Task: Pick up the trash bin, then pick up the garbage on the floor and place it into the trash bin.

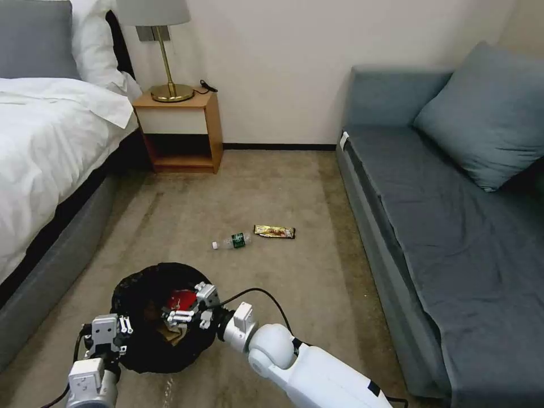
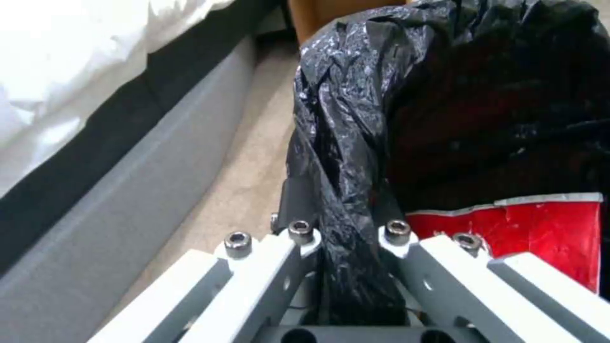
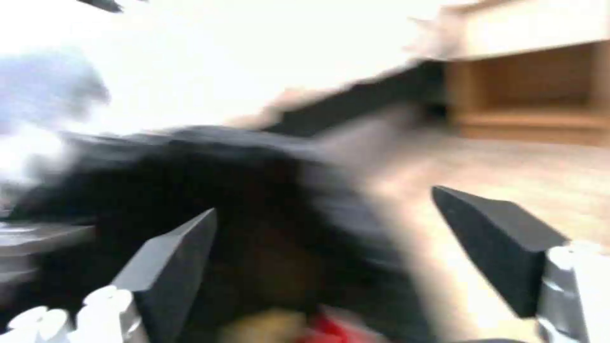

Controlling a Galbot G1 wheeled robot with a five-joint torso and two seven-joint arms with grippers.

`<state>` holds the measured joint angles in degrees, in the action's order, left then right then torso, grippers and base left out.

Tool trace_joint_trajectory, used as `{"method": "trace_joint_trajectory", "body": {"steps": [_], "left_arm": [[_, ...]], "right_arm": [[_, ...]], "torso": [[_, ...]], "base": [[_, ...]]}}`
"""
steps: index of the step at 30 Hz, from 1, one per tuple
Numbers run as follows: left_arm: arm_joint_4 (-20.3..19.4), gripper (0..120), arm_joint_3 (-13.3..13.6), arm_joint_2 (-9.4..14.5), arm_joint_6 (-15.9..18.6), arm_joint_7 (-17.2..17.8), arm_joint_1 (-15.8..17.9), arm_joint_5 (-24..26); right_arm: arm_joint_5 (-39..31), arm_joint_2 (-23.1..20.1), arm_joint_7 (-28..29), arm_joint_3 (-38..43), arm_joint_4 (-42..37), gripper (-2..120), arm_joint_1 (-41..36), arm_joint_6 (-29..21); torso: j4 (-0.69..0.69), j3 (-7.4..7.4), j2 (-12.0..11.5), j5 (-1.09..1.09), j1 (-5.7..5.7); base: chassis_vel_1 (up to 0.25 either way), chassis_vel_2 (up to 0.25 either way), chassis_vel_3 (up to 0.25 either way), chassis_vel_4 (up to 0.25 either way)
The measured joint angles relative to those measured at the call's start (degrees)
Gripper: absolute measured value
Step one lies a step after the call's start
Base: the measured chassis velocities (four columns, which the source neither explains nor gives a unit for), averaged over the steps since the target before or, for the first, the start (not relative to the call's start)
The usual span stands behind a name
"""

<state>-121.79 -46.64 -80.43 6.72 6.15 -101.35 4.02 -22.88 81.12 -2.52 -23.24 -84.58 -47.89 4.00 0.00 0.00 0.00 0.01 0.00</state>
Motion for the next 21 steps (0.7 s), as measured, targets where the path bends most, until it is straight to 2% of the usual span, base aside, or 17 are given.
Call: {"method": "trace_joint_trajectory", "body": {"steps": [3,7,21], "left_arm": [[1.38,3,-0.67,0.00,-1.11,0.06,0.08,-0.27],[2.04,3,-1.06,-0.03,-2.42,0.06,-0.51,-0.28],[2.62,3,-1.08,-0.25,-4.05,0.02,-1.14,-1.25]], "right_arm": [[2.56,0.31,8.23,3.88,2.98,99,0.64,-7.30],[2.52,-0.20,11.32,6.75,5.35,100,1.17,-10.67],[4.63,-0.11,12.35,11.69,9.72,100,0.01,-11.22]], "torso": [[0.00,0.00,0.00,-0.01,0.00],[0.00,0.00,0.00,-0.01,0.00],[0.00,0.00,0.00,-0.01,0.00]], "base": [[0.000,0.000,0.000,0.000],[0.000,0.000,0.000,0.000],[0.000,0.000,0.000,0.000]]}}
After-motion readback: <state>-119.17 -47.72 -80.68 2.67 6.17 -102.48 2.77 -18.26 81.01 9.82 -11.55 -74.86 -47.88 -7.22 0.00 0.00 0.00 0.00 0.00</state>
